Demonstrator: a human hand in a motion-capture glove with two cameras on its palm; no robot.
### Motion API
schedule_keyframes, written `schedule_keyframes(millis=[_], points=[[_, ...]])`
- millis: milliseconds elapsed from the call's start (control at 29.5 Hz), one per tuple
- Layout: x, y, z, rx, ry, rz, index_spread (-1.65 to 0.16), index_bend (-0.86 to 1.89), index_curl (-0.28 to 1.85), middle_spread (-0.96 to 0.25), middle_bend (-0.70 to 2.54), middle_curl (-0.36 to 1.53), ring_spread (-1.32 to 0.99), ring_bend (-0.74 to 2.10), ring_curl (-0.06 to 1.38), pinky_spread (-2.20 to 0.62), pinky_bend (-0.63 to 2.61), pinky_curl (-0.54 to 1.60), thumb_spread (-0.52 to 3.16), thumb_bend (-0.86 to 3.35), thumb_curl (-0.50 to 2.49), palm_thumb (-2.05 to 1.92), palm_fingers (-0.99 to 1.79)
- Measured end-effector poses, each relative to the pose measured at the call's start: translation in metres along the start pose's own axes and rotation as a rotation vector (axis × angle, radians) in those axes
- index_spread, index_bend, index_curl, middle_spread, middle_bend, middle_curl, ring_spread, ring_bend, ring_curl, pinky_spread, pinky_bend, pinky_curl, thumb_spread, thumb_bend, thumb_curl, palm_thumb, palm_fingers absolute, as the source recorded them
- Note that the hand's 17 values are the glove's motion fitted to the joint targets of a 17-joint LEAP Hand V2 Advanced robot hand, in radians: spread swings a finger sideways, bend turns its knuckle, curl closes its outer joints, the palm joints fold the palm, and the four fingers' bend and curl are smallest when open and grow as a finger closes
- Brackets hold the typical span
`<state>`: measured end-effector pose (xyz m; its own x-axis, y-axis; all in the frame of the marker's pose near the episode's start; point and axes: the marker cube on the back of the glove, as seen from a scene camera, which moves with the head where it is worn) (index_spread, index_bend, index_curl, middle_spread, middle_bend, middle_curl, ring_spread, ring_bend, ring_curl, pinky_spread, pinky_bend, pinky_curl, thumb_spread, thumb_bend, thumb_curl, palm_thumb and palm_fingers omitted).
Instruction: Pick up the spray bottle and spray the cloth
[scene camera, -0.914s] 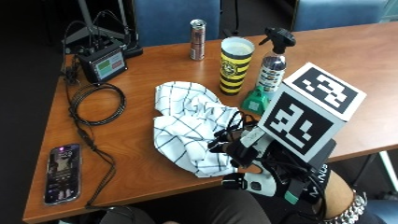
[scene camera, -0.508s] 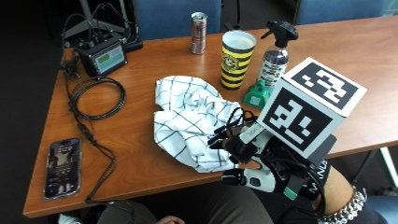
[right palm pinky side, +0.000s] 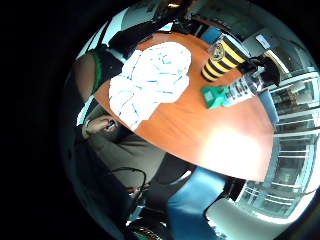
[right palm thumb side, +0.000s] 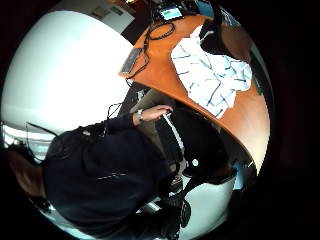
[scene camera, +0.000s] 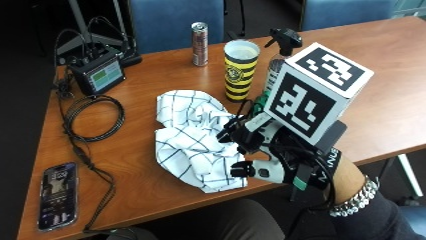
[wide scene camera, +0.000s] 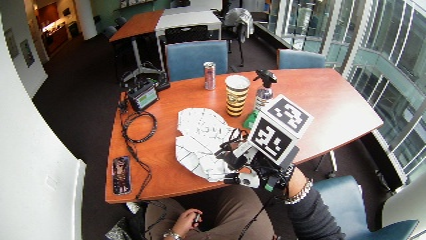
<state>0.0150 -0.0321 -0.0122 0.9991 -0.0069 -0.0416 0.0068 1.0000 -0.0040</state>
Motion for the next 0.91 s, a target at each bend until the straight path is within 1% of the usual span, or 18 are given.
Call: schedule_keyframes(millis=[474, 677, 914], points=[[0.057, -0.054, -0.033, 0.173, -0.004, 0.047, -0.37, 0.15, 0.32, -0.14, 0.19, 0.32, -0.14, 0.3, 0.3, 0.11, 0.19, 0.29, 1.23, 0.13, 0.23, 0.52, 0.87], [0.102, -0.075, -0.037, 0.295, 0.034, 0.13, -0.37, 0.15, 0.32, -0.15, 0.2, 0.34, -0.15, 0.3, 0.32, 0.1, 0.18, 0.3, 1.25, 0.12, 0.25, 0.56, 0.88], [0.162, -0.09, -0.028, 0.351, 0.032, 0.292, -0.37, 0.12, 0.3, -0.18, 0.25, 0.37, -0.18, 0.33, 0.34, 0.05, 0.17, 0.3, 1.21, 0.13, 0.29, 0.68, 0.93]])
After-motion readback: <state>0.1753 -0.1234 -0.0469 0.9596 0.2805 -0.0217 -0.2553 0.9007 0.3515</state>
